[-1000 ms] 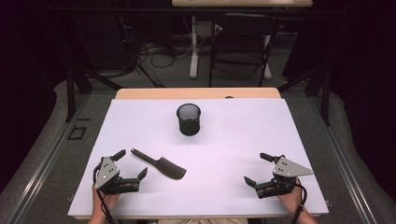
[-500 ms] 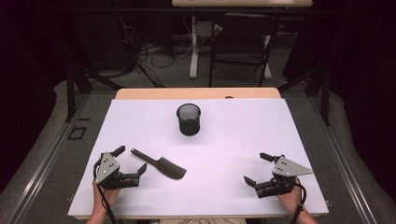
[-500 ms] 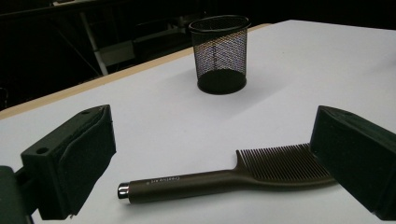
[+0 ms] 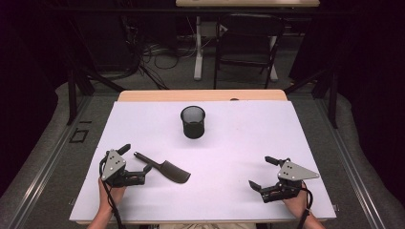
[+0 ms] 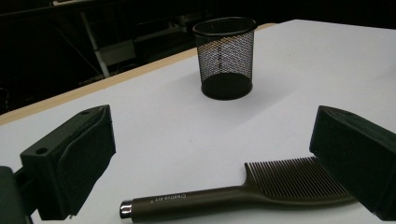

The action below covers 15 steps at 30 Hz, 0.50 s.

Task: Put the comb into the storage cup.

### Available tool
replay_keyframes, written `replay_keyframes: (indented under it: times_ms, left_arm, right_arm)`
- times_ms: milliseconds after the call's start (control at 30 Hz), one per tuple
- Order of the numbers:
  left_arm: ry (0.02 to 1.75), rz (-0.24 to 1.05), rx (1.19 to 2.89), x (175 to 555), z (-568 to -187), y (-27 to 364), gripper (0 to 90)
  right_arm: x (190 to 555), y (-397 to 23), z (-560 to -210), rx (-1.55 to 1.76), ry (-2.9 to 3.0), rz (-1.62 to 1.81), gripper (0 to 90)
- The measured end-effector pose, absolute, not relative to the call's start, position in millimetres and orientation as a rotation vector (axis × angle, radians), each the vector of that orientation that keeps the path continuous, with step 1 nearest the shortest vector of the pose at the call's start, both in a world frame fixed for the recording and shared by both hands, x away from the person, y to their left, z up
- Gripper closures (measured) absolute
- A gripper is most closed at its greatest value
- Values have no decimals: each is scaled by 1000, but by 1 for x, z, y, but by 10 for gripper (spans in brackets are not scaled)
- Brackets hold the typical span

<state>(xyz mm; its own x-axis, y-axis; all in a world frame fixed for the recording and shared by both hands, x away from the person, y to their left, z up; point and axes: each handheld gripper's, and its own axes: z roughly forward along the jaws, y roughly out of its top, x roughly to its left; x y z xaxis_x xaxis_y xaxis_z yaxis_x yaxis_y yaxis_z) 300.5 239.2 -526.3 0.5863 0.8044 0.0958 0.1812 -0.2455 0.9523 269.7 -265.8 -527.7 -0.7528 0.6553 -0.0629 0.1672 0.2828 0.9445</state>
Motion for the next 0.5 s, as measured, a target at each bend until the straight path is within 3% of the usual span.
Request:
replay_keyframes:
  times_ms: [500]
  left_arm:
    - [850,746,1771,323,-522,236,3]
  right_arm:
    - [270,-266,-528,737,2124,1470,0]
